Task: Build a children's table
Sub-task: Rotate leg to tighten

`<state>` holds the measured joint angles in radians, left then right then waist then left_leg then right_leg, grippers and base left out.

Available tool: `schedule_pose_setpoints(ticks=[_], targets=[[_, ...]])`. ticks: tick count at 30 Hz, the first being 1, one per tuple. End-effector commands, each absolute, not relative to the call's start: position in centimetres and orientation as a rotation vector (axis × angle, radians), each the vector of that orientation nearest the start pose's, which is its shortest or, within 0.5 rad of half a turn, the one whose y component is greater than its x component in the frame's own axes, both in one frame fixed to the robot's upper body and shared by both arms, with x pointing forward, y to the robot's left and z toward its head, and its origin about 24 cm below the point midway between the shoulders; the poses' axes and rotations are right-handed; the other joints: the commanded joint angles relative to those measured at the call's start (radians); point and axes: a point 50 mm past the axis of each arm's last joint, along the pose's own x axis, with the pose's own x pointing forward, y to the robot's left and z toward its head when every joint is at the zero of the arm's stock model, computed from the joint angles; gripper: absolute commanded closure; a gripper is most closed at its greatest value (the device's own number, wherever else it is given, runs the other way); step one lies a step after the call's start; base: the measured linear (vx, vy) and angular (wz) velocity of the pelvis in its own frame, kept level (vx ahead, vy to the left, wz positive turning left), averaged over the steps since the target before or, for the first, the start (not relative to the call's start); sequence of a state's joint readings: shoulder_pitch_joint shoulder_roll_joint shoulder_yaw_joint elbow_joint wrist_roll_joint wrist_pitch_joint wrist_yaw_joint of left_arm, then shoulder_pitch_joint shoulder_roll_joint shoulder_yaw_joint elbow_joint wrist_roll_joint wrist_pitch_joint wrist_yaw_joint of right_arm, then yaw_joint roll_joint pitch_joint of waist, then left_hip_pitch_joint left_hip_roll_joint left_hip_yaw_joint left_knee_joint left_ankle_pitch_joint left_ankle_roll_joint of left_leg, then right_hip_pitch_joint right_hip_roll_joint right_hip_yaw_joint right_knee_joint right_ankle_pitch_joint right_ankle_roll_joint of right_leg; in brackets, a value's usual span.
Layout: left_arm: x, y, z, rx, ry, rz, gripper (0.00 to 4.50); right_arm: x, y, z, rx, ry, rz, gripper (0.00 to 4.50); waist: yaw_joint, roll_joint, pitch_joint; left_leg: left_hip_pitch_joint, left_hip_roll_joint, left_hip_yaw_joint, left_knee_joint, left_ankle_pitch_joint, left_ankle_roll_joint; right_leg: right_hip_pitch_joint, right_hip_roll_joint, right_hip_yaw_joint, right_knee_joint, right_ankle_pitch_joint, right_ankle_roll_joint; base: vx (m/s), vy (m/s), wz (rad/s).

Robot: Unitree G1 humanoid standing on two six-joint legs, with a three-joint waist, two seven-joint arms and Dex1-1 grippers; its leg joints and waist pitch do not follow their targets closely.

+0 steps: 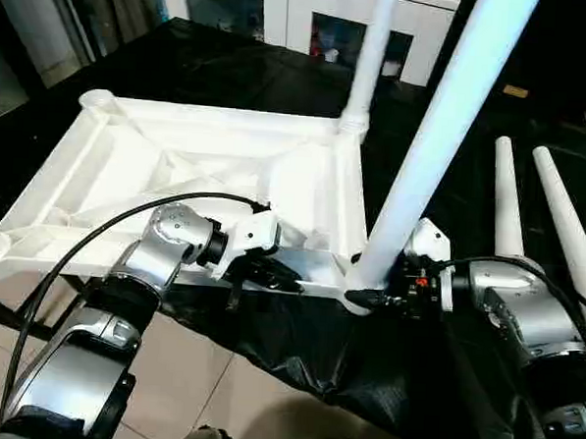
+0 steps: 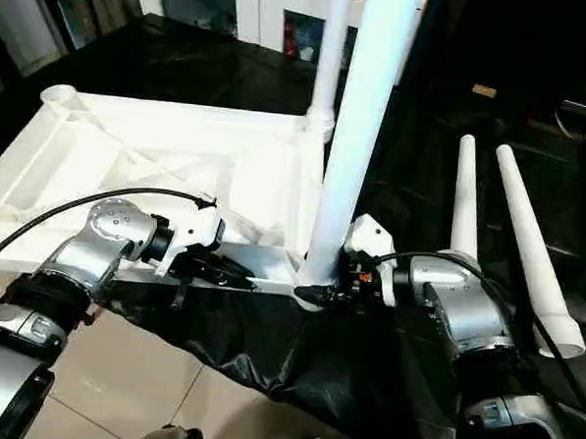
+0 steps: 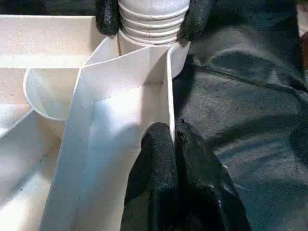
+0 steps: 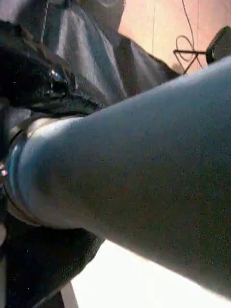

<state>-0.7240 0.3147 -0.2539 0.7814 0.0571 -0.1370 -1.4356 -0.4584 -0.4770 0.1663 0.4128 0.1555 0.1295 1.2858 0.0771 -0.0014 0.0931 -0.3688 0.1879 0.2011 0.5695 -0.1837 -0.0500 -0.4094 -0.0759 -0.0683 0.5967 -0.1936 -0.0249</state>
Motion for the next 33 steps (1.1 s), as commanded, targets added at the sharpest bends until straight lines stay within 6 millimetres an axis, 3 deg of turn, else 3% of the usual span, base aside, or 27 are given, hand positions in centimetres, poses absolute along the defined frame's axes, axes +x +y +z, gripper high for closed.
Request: schedule_pose_setpoints(ticks=[1,5,7,9,11,12,14,17,18,21,22,24,26,29,33], targets=[[32.0,10.8,6.7,0.480,0.320,-1.653,4.50,29.2,-15.8,6.7,-0.244,0.335,1.398,1.68,0.003,-0.012,-0.065,0.011,0.056,-0.018,-0.049,-0.072,0.162,0.058,-0.078,0.051,-0.046,-0.005,-0.297,0.000,0.000,0.00],[32.3,10.3,6.4,0.461,0.320,-1.574,4.50,29.5,-15.3,6.4,-0.150,0.305,1.305,1.77,0.009,-0.014,-0.064,0.011,0.055,-0.018,-0.049,-0.076,0.155,0.058,-0.079,0.052,-0.048,-0.017,-0.292,0.000,0.000,0.00],[33.4,9.3,6.2,0.445,0.325,-1.420,4.50,30.6,-14.7,5.6,-0.126,0.274,1.099,1.78,0.007,-0.015,-0.062,0.011,0.058,-0.019,-0.052,-0.085,0.139,0.054,-0.080,0.052,-0.051,-0.051,-0.283,0.000,0.000,0.00],[33.9,8.8,6.2,0.425,0.327,-1.350,4.50,31.2,-14.4,5.2,-0.111,0.266,0.994,1.78,-0.003,-0.017,-0.057,0.016,0.051,-0.021,-0.058,-0.145,0.081,0.051,-0.083,0.052,-0.067,-0.178,-0.263,0.000,0.000,0.00],[34.1,8.2,6.1,0.406,0.326,-1.307,4.50,31.7,-14.1,4.8,-0.084,0.259,0.896,1.78,-0.006,-0.017,-0.053,0.020,0.050,-0.020,-0.060,-0.172,0.063,0.045,-0.082,0.056,-0.076,-0.237,-0.244,0.000,0.000,0.00],[34.5,6.7,6.0,0.387,0.327,-1.239,4.50,32.4,-13.3,4.1,-0.029,0.249,0.723,1.78,-0.010,-0.017,-0.050,0.019,0.049,-0.023,-0.063,-0.193,0.055,0.046,-0.083,0.055,-0.081,-0.286,-0.227,0.000,0.000,0.00],[34.5,6.6,5.9,0.386,0.326,-1.231,4.50,32.5,-13.2,4.0,-0.026,0.249,0.709,1.80,-0.012,-0.017,-0.054,0.021,0.047,-0.025,-0.065,-0.192,0.040,0.047,-0.085,0.055,-0.083,-0.305,-0.211,0.000,0.000,0.00],[34.7,5.7,5.8,0.380,0.328,-1.185,4.50,32.7,-12.5,3.6,-0.004,0.252,0.632,1.80,-0.013,-0.015,-0.054,0.026,0.048,-0.021,-0.063,-0.179,0.055,0.043,-0.080,0.059,-0.082,-0.248,-0.217,0.000,0.000,0.00],[34.8,4.4,5.7,0.357,0.328,-1.142,4.50,33.2,-11.5,3.3,0.005,0.254,0.528,1.80,-0.012,-0.011,-0.056,0.019,0.047,-0.022,-0.062,-0.158,0.059,0.049,-0.081,0.058,-0.076,-0.219,-0.220,0.000,0.000,0.00],[34.6,2.5,5.5,0.338,0.317,-1.097,4.50,33.8,-9.9,3.3,0.022,0.238,0.410,1.80,-0.017,-0.011,-0.059,0.021,0.045,-0.022,-0.063,-0.150,0.047,0.048,-0.080,0.057,-0.075,-0.193,-0.228,0.000,0.000,0.00],[34.5,2.2,5.5,0.335,0.313,-1.099,4.50,33.9,-9.6,3.4,0.016,0.228,0.403,1.45,-0.016,-0.011,-0.059,0.021,0.045,-0.021,-0.063,-0.150,0.051,0.048,-0.080,0.058,-0.075,-0.187,-0.229,0.000,0.000,0.00],[34.5,2.1,5.5,0.341,0.311,-1.098,4.50,34.0,-9.4,3.5,0.038,0.220,0.405,1.07,-0.015,-0.011,-0.060,0.016,0.042,-0.021,-0.062,-0.139,0.078,0.053,-0.080,0.057,-0.074,-0.164,-0.224,0.000,0.000,0.00],[34.4,2.1,5.4,0.345,0.306,-1.112,4.50,34.1,-9.4,3.7,0.056,0.216,0.410,1.00,-0.016,-0.009,-0.061,0.011,0.043,-0.024,-0.062,-0.125,0.099,0.056,-0.081,0.056,-0.071,-0.139,-0.222,0.000,0.000,0.00],[34.2,2.4,5.4,0.348,0.296,-1.146,4.50,34.1,-9.8,4.0,0.063,0.199,0.440,0.62,-0.017,-0.011,-0.061,0.012,0.042,-0.023,-0.062,-0.134,0.111,0.055,-0.082,0.055,-0.074,-0.150,-0.220,0.000,0.000,0.00],[33.9,3.9,5.4,0.372,0.273,-1.238,4.50,34.0,-11.4,4.4,-0.002,0.164,0.549,0.55,-0.018,-0.013,-0.062,0.008,0.043,-0.024,-0.060,-0.125,0.131,0.058,-0.083,0.054,-0.073,-0.139,-0.220,0.000,0.000,0.00]])
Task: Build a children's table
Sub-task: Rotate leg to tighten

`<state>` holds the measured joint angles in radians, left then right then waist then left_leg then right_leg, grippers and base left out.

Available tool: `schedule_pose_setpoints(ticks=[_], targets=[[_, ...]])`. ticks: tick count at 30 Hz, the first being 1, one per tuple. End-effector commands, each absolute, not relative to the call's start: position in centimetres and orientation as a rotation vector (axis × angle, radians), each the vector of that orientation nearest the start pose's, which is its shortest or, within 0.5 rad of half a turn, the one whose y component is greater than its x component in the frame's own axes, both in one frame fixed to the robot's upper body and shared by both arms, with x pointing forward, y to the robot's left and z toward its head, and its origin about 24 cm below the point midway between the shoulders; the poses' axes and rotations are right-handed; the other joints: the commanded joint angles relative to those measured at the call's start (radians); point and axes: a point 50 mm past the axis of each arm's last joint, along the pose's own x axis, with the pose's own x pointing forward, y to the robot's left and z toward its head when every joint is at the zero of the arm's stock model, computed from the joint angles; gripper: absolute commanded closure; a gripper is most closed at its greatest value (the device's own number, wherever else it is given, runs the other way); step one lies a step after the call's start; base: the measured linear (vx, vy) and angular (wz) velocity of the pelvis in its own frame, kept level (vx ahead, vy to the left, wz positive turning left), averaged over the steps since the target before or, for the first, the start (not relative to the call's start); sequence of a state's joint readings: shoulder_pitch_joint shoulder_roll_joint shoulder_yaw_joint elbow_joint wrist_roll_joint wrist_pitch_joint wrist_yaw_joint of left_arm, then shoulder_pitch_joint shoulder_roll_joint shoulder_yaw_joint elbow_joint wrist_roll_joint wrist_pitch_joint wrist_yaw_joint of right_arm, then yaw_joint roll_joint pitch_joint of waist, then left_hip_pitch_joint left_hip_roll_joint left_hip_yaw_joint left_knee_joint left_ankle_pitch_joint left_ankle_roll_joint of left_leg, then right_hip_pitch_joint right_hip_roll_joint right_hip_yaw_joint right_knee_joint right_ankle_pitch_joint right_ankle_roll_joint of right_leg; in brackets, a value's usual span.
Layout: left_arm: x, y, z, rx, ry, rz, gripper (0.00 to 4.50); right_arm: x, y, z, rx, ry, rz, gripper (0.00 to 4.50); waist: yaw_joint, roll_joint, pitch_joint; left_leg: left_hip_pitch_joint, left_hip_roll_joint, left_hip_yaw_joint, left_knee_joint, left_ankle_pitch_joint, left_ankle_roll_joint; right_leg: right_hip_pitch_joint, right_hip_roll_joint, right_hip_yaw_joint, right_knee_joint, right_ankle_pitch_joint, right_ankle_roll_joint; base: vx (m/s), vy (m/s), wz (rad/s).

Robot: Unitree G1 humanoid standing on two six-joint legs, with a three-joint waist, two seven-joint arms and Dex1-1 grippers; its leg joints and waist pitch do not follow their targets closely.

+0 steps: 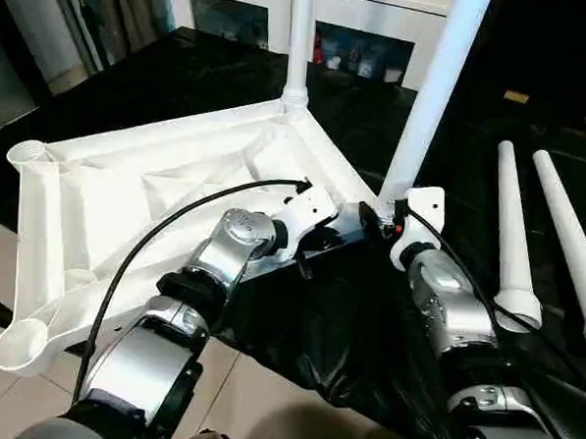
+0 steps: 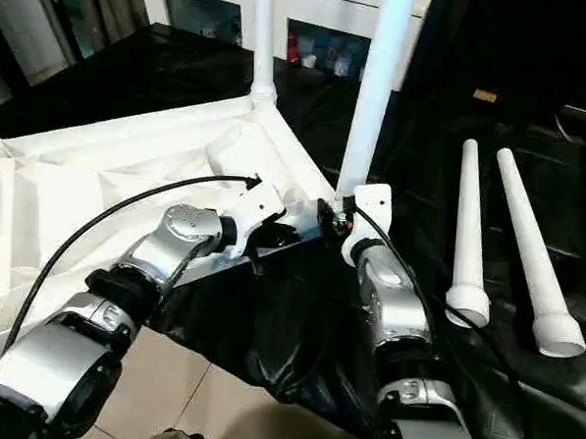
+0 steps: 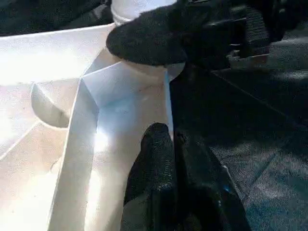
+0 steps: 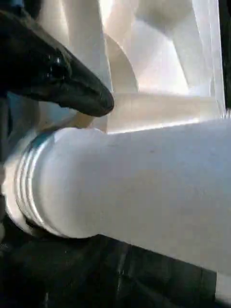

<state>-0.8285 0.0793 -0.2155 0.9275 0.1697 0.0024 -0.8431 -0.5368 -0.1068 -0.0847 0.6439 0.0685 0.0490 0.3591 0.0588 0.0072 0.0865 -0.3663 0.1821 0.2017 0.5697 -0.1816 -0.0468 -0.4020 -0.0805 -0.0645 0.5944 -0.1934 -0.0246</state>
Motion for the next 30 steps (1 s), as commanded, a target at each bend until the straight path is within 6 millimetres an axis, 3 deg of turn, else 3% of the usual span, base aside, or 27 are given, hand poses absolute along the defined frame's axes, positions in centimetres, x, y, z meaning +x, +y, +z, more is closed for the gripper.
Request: schedule_pose_setpoints(ticks=[1,4,8,15,18,20,27,30], targets=[[33.9,4.0,5.4,0.373,0.274,-1.245,4.50,33.9,-11.6,4.5,-0.008,0.163,0.556,0.55,0.000,-0.022,-0.056,0.004,0.047,-0.023,-0.059,-0.123,0.131,0.051,-0.077,0.050,-0.069,-0.131,-0.222,0.000,0.000,0.00],[33.8,5.1,5.3,0.400,0.286,-1.288,4.50,33.7,-12.6,4.6,-0.056,0.162,0.632,0.55,-0.002,-0.024,-0.055,0.002,0.047,-0.022,-0.057,-0.103,0.148,0.051,-0.077,0.050,-0.067,-0.109,-0.230,0.000,0.000,0.00],[33.6,6.5,5.4,0.438,0.296,-1.350,4.50,33.0,-14.0,5.1,-0.123,0.162,0.772,0.55,0.002,-0.023,-0.052,0.005,0.052,-0.023,-0.059,-0.120,0.143,0.051,-0.076,0.047,-0.071,-0.152,-0.232,0.000,0.000,0.00],[32.8,8.0,5.9,0.445,0.283,-1.501,4.50,31.6,-15.8,6.0,-0.188,0.186,1.023,0.55,0.007,-0.018,-0.057,0.003,0.059,-0.020,-0.055,-0.103,0.156,0.049,-0.074,0.046,-0.056,-0.069,-0.263,0.000,0.000,0.00],[32.5,8.5,6.2,0.450,0.278,-1.554,4.50,30.7,-16.3,6.4,-0.203,0.213,1.140,0.55,0.009,-0.021,-0.057,0.001,0.058,-0.019,-0.052,-0.091,0.173,0.052,-0.074,0.046,-0.053,-0.036,-0.272,0.000,0.000,0.00],[32.3,8.7,6.3,0.455,0.276,-1.585,4.50,30.3,-16.5,6.6,-0.213,0.228,1.191,0.55,0.011,-0.019,-0.057,0.002,0.058,-0.019,-0.051,-0.100,0.173,0.052,-0.075,0.045,-0.055,-0.054,-0.270,0.000,0.000,0.00],[31.6,9.1,6.1,0.489,0.295,-1.663,4.50,29.6,-16.9,6.9,-0.229,0.257,1.282,1.31,0.019,-0.019,-0.058,0.005,0.062,-0.019,-0.053,-0.107,0.154,0.049,-0.075,0.046,-0.055,-0.075,-0.274,0.000,0.000,0.00],[31.6,9.1,6.1,0.486,0.296,-1.664,4.50,29.3,-16.8,6.6,-0.220,0.268,1.294,1.39,0.023,-0.019,-0.059,0.007,0.062,-0.018,-0.052,-0.105,0.149,0.049,-0.075,0.046,-0.055,-0.077,-0.272,0.000,0.000,0.00]])
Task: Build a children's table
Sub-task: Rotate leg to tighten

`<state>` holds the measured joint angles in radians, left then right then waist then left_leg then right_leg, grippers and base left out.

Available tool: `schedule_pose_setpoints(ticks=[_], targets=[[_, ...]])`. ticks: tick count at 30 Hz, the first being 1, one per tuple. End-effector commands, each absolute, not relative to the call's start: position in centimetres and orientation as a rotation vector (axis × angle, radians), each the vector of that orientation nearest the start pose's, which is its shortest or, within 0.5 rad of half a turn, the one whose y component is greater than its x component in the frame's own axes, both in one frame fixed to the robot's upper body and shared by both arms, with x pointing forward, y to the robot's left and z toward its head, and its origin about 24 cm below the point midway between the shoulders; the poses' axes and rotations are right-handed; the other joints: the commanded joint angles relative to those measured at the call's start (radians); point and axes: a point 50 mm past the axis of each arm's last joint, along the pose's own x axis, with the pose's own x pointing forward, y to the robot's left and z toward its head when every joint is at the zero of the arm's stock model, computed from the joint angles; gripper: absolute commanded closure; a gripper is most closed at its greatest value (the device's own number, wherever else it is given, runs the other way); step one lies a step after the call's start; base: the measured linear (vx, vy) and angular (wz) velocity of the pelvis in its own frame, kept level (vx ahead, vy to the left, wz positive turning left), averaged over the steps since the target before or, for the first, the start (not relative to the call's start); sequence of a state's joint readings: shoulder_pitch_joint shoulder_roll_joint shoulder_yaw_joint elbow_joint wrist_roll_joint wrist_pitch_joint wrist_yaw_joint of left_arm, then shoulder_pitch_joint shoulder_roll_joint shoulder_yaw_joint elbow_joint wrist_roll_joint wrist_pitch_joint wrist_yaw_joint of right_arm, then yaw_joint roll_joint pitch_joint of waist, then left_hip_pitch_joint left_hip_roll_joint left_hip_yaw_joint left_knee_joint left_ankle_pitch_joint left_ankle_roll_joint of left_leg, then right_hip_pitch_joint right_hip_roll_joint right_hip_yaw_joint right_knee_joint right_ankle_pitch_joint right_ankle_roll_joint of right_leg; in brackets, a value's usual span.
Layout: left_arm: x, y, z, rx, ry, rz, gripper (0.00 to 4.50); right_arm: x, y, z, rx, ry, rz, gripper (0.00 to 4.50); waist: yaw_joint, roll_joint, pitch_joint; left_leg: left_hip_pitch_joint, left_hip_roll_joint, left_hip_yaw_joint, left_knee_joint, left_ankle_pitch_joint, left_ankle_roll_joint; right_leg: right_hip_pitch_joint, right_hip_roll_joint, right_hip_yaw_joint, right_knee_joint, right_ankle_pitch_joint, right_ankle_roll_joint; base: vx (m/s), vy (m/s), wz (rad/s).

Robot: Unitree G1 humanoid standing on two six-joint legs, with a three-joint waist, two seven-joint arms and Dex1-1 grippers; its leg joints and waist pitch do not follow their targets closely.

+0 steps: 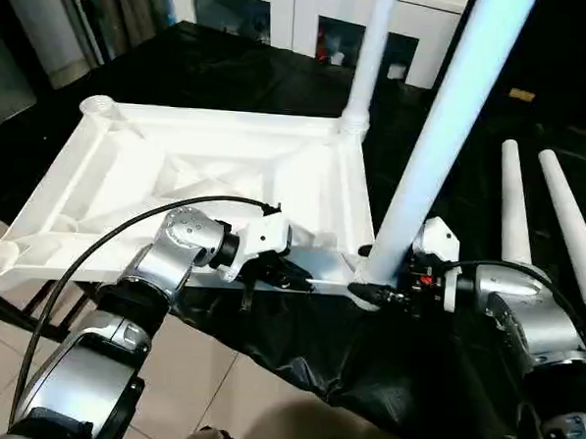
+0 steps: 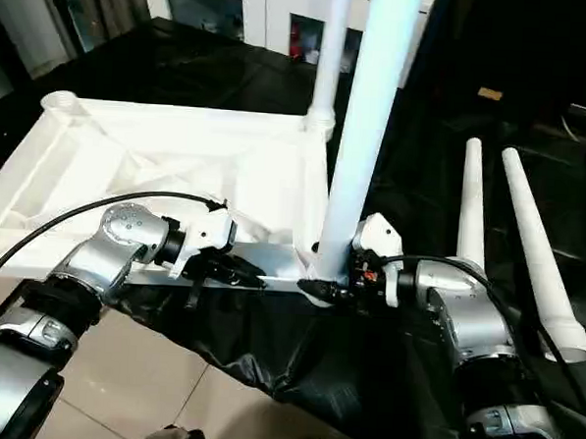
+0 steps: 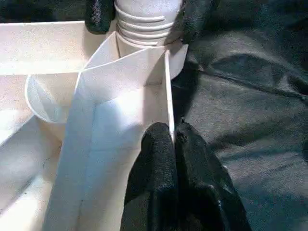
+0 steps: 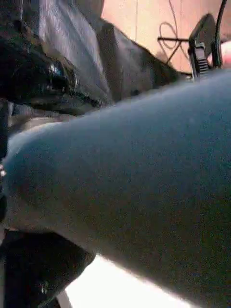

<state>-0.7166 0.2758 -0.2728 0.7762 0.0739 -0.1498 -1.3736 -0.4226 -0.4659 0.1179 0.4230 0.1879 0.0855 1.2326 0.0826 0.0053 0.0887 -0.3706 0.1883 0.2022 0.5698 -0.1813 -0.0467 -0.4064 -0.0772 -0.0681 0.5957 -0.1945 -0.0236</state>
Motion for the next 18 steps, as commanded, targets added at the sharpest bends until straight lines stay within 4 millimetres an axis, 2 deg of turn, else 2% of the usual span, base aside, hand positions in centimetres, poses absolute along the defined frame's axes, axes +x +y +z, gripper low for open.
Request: schedule_pose_setpoints(ticks=[1,4,6,8,9,10,11,12,13,14,16,17,18], targets=[[31.6,9.1,6.0,0.474,0.300,-1.652,4.50,29.2,-16.6,6.4,-0.201,0.271,1.281,1.64,0.003,-0.016,-0.063,0.012,0.056,-0.019,-0.052,-0.096,0.147,0.054,-0.079,0.050,-0.054,-0.065,-0.272,0.000,0.000,0.00],[32.0,8.8,6.0,0.435,0.302,-1.595,4.50,29.3,-16.3,6.0,-0.151,0.265,1.214,1.73,0.005,-0.018,-0.065,0.012,0.056,-0.019,-0.052,-0.084,0.149,0.053,-0.079,0.050,-0.051,-0.043,-0.274,0.000,0.000,0.00],[32.5,8.4,5.9,0.434,0.311,-1.530,4.50,29.6,-16.0,5.5,-0.132,0.258,1.131,1.79,0.004,-0.018,-0.062,0.012,0.055,-0.019,-0.053,-0.098,0.139,0.051,-0.078,0.050,-0.056,-0.073,-0.271,0.000,0.000,0.00],[32.8,8.2,5.8,0.440,0.318,-1.490,4.50,29.9,-15.8,5.3,-0.125,0.246,1.071,1.79,0.001,-0.020,-0.060,0.013,0.053,-0.021,-0.056,-0.131,0.111,0.051,-0.082,0.051,-0.064,-0.146,-0.255,0.000,0.000,0.00],[33.5,7.3,5.7,0.422,0.325,-1.391,4.50,30.7,-15.5,4.7,-0.111,0.238,0.922,1.79,-0.001,-0.022,-0.060,0.015,0.051,-0.021,-0.058,-0.150,0.095,0.050,-0.082,0.052,-0.070,-0.187,-0.243,0.000,0.000,0.00],[33.8,6.8,5.6,0.407,0.335,-1.340,4.50,31.1,-15.3,4.3,-0.092,0.240,0.839,1.80,-0.004,-0.020,-0.057,0.017,0.051,-0.019,-0.058,-0.158,0.085,0.044,-0.081,0.053,-0.072,-0.205,-0.239,0.000,0.000,0.00],[34.1,6.4,5.5,0.401,0.339,-1.308,4.50,31.4,-15.1,4.1,-0.081,0.240,0.778,1.80,-0.006,-0.020,-0.056,0.020,0.048,-0.022,-0.061,-0.172,0.065,0.043,-0.083,0.054,-0.078,-0.250,-0.226,0.000,0.000,0.00],[34.3,5.6,5.5,0.392,0.343,-1.258,4.50,31.9,-14.9,3.7,-0.058,0.238,0.668,1.80,-0.004,-0.025,-0.058,0.022,0.049,-0.023,-0.062,-0.168,0.054,0.046,-0.085,0.054,-0.080,-0.277,-0.214,0.000,0.000,0.00],[34.3,5.6,5.5,0.392,0.343,-1.258,4.50,31.9,-14.9,3.7,-0.058,0.238,0.668,1.80,-0.005,-0.023,-0.057,0.024,0.049,-0.022,-0.063,-0.170,0.050,0.041,-0.083,0.055,-0.082,-0.282,-0.213,0.000,0.000,0.00],[34.5,5.0,5.4,0.378,0.350,-1.226,4.50,32.3,-14.7,3.5,-0.030,0.242,0.591,1.80,-0.005,-0.024,-0.057,0.024,0.047,-0.023,-0.063,-0.170,0.048,0.043,-0.082,0.055,-0.082,-0.279,-0.207,0.000,0.000,0.00],[34.7,4.2,5.5,0.358,0.354,-1.185,4.50,32.6,-14.4,3.2,-0.003,0.250,0.508,1.80,-0.003,-0.021,-0.057,0.023,0.047,-0.022,-0.063,-0.152,0.056,0.042,-0.081,0.057,-0.079,-0.237,-0.209,0.000,0.000,0.00],[34.8,3.9,5.5,0.353,0.352,-1.170,4.50,32.6,-14.3,3.1,0.001,0.252,0.484,1.80,-0.002,-0.023,-0.059,0.024,0.046,-0.021,-0.062,-0.148,0.063,0.044,-0.080,0.056,-0.077,-0.214,-0.212,0.000,0.000,0.00],[34.9,3.4,5.6,0.344,0.344,-1.147,4.50,32.8,-13.9,3.0,0.015,0.251,0.441,1.80,0.000,-0.021,-0.060,0.022,0.046,-0.021,-0.061,-0.135,0.073,0.046,-0.081,0.057,-0.074,-0.183,-0.217,0.000,0.000,0.00]])
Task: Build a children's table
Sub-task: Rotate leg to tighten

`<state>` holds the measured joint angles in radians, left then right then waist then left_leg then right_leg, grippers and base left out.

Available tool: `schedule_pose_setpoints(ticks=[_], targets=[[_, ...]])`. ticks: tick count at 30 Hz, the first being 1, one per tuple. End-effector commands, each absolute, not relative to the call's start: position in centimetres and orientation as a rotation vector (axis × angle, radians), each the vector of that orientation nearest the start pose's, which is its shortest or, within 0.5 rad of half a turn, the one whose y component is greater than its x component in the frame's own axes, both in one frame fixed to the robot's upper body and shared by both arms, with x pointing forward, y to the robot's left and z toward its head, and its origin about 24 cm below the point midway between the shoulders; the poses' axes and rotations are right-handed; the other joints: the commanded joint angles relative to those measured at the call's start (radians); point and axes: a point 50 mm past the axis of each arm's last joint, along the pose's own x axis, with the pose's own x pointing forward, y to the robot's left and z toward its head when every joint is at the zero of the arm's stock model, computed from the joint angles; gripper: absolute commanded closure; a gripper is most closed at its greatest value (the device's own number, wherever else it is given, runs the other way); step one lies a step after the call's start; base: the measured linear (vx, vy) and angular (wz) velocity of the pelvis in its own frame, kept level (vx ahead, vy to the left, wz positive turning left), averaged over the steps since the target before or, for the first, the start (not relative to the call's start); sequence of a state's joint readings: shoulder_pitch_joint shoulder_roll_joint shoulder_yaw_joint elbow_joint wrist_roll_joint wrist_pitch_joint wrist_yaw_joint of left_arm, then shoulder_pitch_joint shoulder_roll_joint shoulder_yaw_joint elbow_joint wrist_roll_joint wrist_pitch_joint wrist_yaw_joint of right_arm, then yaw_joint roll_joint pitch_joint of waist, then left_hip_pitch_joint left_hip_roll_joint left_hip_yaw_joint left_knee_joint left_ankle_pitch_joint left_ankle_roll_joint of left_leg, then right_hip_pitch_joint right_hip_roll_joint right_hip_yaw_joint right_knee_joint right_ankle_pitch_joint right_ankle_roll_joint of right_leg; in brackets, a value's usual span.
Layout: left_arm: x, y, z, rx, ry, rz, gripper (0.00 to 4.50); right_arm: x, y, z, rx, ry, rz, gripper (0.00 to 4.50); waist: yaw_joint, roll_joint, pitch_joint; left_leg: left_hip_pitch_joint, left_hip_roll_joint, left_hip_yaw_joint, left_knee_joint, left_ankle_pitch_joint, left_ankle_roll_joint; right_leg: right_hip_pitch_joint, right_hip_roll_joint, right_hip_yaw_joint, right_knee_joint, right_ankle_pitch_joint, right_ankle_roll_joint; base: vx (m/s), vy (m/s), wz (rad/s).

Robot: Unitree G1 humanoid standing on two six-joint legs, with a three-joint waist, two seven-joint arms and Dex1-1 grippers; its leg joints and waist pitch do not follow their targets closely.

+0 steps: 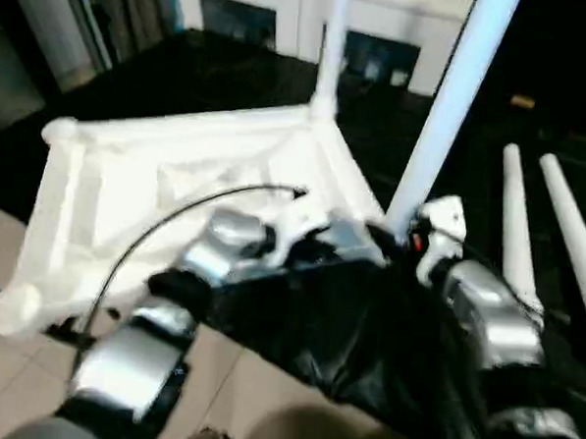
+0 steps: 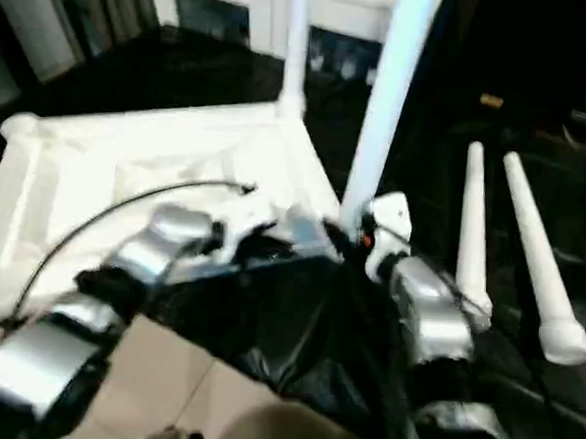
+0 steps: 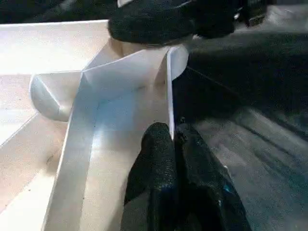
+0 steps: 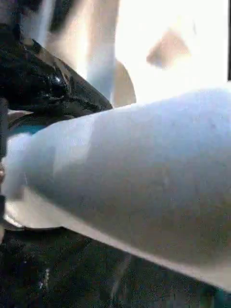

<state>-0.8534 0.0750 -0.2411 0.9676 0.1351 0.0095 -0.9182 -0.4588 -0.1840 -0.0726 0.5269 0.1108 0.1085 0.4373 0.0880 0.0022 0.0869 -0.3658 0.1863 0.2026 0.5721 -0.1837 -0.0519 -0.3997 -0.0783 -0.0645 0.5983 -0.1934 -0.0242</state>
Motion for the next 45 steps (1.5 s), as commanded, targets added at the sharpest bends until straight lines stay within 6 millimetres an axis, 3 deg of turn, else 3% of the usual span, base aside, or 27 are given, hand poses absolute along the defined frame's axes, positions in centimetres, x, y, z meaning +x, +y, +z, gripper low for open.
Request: schedule_pose_setpoints(ticks=[1,4,5,8,12,13,14,17,18,19,20,23,24,26,27,32,35,37,38,41,42,43,44,45], targets=[[35.0,2.8,5.8,0.346,0.332,-1.126,4.50,33.0,-13.6,2.9,0.028,0.256,0.390,1.80,-0.005,-0.010,-0.059,0.018,0.048,-0.022,-0.063,-0.127,0.079,0.038,-0.079,0.053,-0.075,-0.173,-0.219,0.000,0.000,0.00],[35.1,2.0,6.1,0.368,0.303,-1.098,4.50,33.3,-13.0,2.8,0.028,0.251,0.322,1.80,-0.007,-0.012,-0.063,0.016,0.048,-0.022,-0.062,-0.107,0.084,0.041,-0.077,0.052,-0.070,-0.105,-0.231,0.000,0.000,0.00],[35.2,1.9,6.1,0.383,0.288,-1.092,4.50,33.4,-13.0,2.9,0.030,0.238,0.312,1.24,-0.004,-0.012,-0.071,0.018,0.046,-0.023,-0.060,-0.105,0.089,0.047,-0.079,0.051,-0.068,-0.092,-0.235,0.000,0.000,0.00],[35.1,1.7,6.1,0.405,0.270,-1.106,4.50,33.5,-13.2,3.1,0.045,0.228,0.308,1.08,-0.004,-0.015,-0.074,0.010,0.046,-0.025,-0.059,-0.102,0.109,0.054,-0.083,0.049,-0.065,-0.067,-0.236,0.000,0.000,0.00],[34.7,1.6,5.6,0.423,0.281,-1.150,4.50,33.7,-13.8,3.7,0.009,0.203,0.320,0.70,-0.001,-0.017,-0.082,0.012,0.046,-0.025,-0.057,-0.098,0.119,0.056,-0.086,0.048,-0.064,-0.075,-0.239,0.000,0.000,0.00],[34.6,1.7,5.5,0.433,0.280,-1.150,4.50,33.7,-14.2,4.0,-0.013,0.193,0.314,0.64,-0.001,-0.016,-0.081,0.011,0.046,-0.025,-0.056,-0.096,0.120,0.056,-0.085,0.048,-0.063,-0.070,-0.239,0.000,0.000,0.00],[34.6,1.8,5.4,0.439,0.280,-1.151,4.50,33.6,-14.8,4.5,-0.040,0.179,0.312,0.64,0.000,-0.024,-0.089,0.012,0.047,-0.024,-0.054,-0.083,0.124,0.060,-0.086,0.047,-0.059,-0.051,-0.240,0.000,0.000,0.00],[34.7,1.9,5.3,0.449,0.270,-1.154,4.50,33.1,-16.8,5.5,-0.080,0.171,0.328,0.64,0.005,-0.023,-0.092,0.008,0.044,-0.024,-0.048,-0.037,0.153,0.062,-0.085,0.047,-0.049,0.021,-0.244,0.000,0.000,0.00],[34.7,2.0,5.3,0.450,0.269,-1.152,4.50,32.9,-17.2,5.7,-0.081,0.170,0.338,0.64,0.010,-0.030,-0.091,0.010,0.042,-0.022,-0.046,-0.035,0.168,0.063,-0.083,0.047,-0.050,0.030,-0.240,0.000,0.000,0.00],[34.7,2.0,5.3,0.451,0.267,-1.150,4.50,32.7,-17.8,5.8,-0.094,0.171,0.342,0.64,0.013,-0.029,-0.092,0.011,0.044,-0.022,-0.045,-0.034,0.173,0.063,-0.085,0.047,-0.049,0.034,-0.241,0.000,0.000,0.00],[34.8,2.0,5.4,0.454,0.259,-1.143,4.50,32.3,-18.6,6.1,-0.113,0.170,0.352,0.64,0.012,-0.034,-0.093,0.005,0.040,-0.023,-0.043,-0.029,0.183,0.066,-0.084,0.045,-0.048,0.034,-0.233,0.000,0.000,0.00],[34.9,1.9,5.5,0.439,0.240,-1.119,4.50,31.2,-20.9,6.9,-0.141,0.167,0.355,0.64,0.016,-0.039,-0.090,0.005,0.040,-0.022,-0.040,-0.040,0.193,0.063,-0.084,0.045,-0.053,-0.005,-0.219,0.000,0.000,0.00],[35.0,2.0,5.7,0.416,0.222,-1.096,4.50,30.7,-22.1,7.6,-0.151,0.159,0.354,0.64,0.016,-0.036,-0.090,0.005,0.040,-0.023,-0.040,-0.050,0.189,0.062,-0.085,0.044,-0.055,-0.036,-0.215,0.000,0.000,0.00],[35.1,2.0,5.8,0.407,0.218,-1.092,4.50,30.5,-22.4,7.8,-0.154,0.158,0.353,0.64,0.017,-0.038,-0.089,0.004,0.040,-0.024,-0.040,-0.066,0.183,0.062,-0.085,0.043,-0.060,-0.076,-0.204,0.000,0.000,0.00],[35.2,2.1,6.1,0.368,0.203,-1.096,4.06,30.1,-22.9,8.2,-0.153,0.162,0.357,0.60,0.013,-0.040,-0.090,0.001,0.039,-0.025,-0.040,-0.065,0.178,0.062,-0.083,0.042,-0.059,-0.092,-0.202,0.000,0.000,0.00],[35.8,3.0,7.5,0.334,0.140,-1.073,3.70,29.4,-23.6,8.4,-0.150,0.208,0.357,0.60,0.011,-0.037,-0.093,0.003,0.044,-0.027,-0.037,-0.055,0.186,0.056,-0.081,0.041,-0.054,-0.052,-0.229,0.000,0.000,0.00],[37.0,5.5,9.7,0.332,0.069,-0.945,3.60,28.9,-22.6,7.6,-0.135,0.273,0.378,0.60,0.008,-0.046,-0.092,-0.002,0.045,-0.028,-0.035,-0.066,0.177,0.057,-0.085,0.040,-0.050,-0.065,-0.233,0.000,0.000,0.00],[37.5,7.1,10.7,0.336,0.045,-0.868,3.60,28.8,-21.7,7.1,-0.131,0.292,0.405,0.60,0.002,-0.037,-0.090,0.001,0.046,-0.027,-0.036,-0.094,0.155,0.051,-0.084,0.040,-0.055,-0.119,-0.224,0.000,0.000,0.00],[37.5,7.7,11.0,0.339,0.040,-0.840,3.60,28.8,-21.3,7.0,-0.130,0.294,0.418,0.60,0.000,-0.050,-0.089,0.001,0.047,-0.026,-0.037,-0.102,0.147,0.051,-0.082,0.039,-0.055,-0.132,-0.221,0.000,0.000,0.00],[37.6,11.7,11.5,0.399,0.071,-0.659,3.60,28.6,-19.6,6.2,-0.124,0.317,0.466,0.60,-0.003,-0.042,-0.087,0.001,0.051,-0.029,-0.041,-0.117,0.111,0.047,-0.083,0.041,-0.054,-0.176,-0.204,0.000,0.000,0.00],[37.2,14.2,11.4,0.450,0.112,-0.553,3.60,28.4,-18.7,5.7,-0.121,0.337,0.495,0.60,-0.004,-0.043,-0.086,0.002,0.051,-0.030,-0.042,-0.115,0.105,0.045,-0.081,0.041,-0.053,-0.182,-0.195,0.000,0.000,0.00],[37.2,14.2,11.4,0.450,0.112,-0.553,3.60,28.4,-18.7,5.7,-0.121,0.337,0.495,0.60,-0.009,-0.038,-0.086,0.004,0.052,-0.029,-0.043,-0.106,0.098,0.042,-0.077,0.042,-0.051,-0.167,-0.190,0.000,0.000,0.00],[36.5,16.4,11.1,0.509,0.161,-0.472,3.60,28.3,-18.1,5.5,-0.126,0.358,0.514,0.60,-0.008,-0.036,-0.089,0.009,0.051,-0.027,-0.042,-0.104,0.093,0.039,-0.075,0.043,-0.050,-0.158,-0.191,0.000,0.000,0.00],[36.2,17.0,11.0,0.533,0.179,-0.452,3.60,28.3,-17.9,5.4,-0.129,0.364,0.517,0.60,-0.011,-0.034,-0.087,0.003,0.055,-0.031,-0.045,-0.090,0.088,0.043,-0.077,0.044,-0.045,-0.134,-0.192,0.000,0.000,0.00]])
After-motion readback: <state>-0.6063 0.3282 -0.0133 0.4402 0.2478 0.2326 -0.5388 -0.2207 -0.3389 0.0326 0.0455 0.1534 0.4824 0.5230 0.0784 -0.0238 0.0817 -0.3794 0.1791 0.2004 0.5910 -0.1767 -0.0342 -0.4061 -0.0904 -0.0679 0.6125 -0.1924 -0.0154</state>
